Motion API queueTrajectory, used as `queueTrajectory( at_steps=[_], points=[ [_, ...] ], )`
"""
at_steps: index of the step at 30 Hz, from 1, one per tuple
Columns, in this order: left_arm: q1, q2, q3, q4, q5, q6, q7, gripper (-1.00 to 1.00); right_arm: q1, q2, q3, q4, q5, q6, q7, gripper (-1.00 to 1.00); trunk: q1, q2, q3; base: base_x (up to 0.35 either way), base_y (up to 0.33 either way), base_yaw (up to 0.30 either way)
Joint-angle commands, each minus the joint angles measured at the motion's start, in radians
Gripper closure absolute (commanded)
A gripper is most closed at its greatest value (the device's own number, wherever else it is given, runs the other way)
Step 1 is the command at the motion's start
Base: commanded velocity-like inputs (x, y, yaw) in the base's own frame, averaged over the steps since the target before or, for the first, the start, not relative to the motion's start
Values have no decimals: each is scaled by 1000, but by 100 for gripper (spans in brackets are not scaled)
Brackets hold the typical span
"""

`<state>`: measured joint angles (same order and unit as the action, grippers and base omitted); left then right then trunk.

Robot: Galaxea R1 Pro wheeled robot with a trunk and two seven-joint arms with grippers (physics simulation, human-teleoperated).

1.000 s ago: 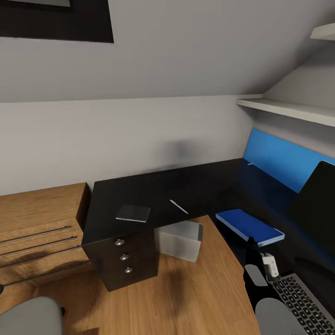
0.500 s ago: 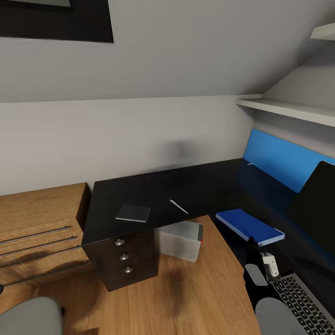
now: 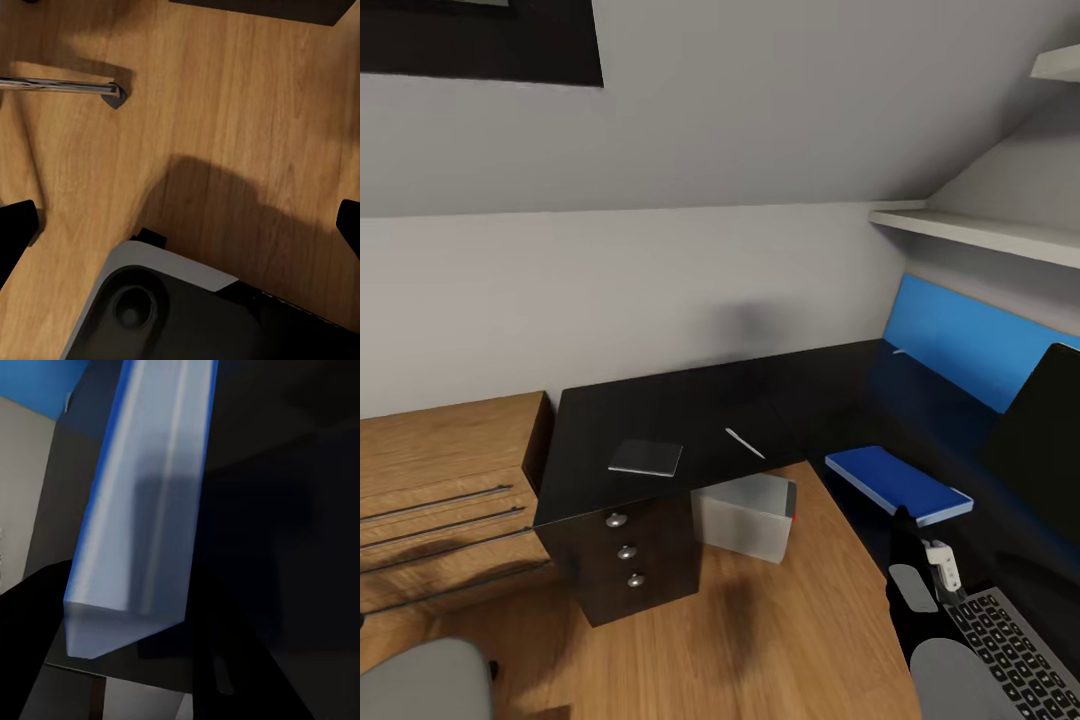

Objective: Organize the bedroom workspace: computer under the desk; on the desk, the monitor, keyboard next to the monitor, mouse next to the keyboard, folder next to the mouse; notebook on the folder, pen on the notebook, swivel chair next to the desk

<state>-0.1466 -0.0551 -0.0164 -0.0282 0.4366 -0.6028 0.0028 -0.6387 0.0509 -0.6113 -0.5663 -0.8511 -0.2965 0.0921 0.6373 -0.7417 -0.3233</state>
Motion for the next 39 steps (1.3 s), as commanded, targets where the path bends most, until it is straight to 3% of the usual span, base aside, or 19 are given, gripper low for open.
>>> queueTrajectory(
  at_steps=[1,5,39],
  points=[
    [-1,0,-2,1,3,-3,0,-100,-1,1,-7,69,-25,0,9,100,4,-8,-5,0,0,0],
    [0,0,-2,1,4,-3,1,-100,-1,1,-7,70,-25,0,8,100,20,-36,-17,0,0,0],
    [-1,0,-1,1,4,-3,2,-100,-1,1,-5,69,-25,1,-8,100,20,-36,-17,-19,15,0]
  ],
)
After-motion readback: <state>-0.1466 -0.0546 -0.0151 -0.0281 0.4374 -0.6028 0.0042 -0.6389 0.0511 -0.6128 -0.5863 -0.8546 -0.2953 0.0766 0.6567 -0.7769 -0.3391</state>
